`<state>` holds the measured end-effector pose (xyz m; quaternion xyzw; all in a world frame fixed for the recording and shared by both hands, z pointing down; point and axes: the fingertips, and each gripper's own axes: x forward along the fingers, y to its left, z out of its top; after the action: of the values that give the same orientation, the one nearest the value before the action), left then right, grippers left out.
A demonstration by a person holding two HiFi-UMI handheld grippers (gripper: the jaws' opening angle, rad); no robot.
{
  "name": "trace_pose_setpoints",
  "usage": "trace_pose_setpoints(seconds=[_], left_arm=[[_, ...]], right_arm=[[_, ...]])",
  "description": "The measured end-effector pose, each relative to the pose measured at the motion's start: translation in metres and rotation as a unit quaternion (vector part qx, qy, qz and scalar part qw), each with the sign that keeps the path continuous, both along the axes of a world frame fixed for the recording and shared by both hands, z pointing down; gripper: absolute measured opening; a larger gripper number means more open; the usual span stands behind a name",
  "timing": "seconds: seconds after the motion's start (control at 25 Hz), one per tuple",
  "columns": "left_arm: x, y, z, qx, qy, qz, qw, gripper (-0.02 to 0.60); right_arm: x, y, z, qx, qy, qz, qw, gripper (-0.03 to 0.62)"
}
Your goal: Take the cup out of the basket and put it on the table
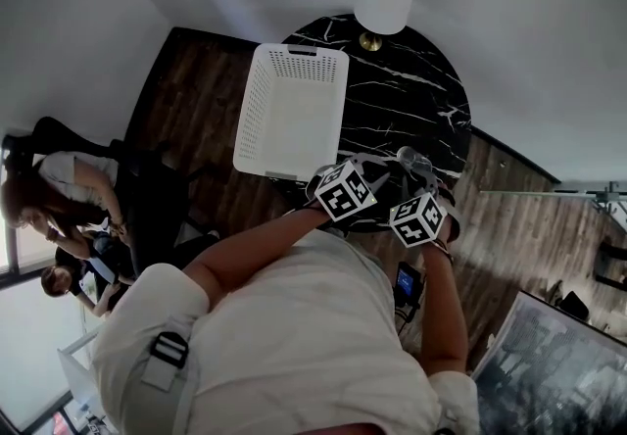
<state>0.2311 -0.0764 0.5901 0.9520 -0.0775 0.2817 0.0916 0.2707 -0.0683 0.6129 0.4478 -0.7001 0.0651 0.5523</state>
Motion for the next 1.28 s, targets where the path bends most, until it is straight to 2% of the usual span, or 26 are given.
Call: trace_pose_setpoints(seconds=[0.2,0.48,0.76,1.28], left_arm=[[0.009,0.022,0.021,-0.035,-0.011,0.016,0.9992,0.006],[0.003,0.046,0.065,-0.076,-0.044,0.022,0.9959,0.006],[0.001,0.063,0.093,-0.088,-0.068,0.029,0.9934,0.006],[-0.005,0.073,0.110,-0.111,-0.080,0.015,0.9905,0.006]], right_arm=[[0.005,0.014,0.032,-0.042,0.009,-0.013,0.999,0.024],[0.006,0.036,0.078,-0.093,0.015,-0.027,0.995,0.025],[0.007,0.059,0.119,-0.140,0.019,-0.040,0.989,0.025],[0.001,0.078,0.139,-0.175,0.018,-0.061,0.982,0.025]])
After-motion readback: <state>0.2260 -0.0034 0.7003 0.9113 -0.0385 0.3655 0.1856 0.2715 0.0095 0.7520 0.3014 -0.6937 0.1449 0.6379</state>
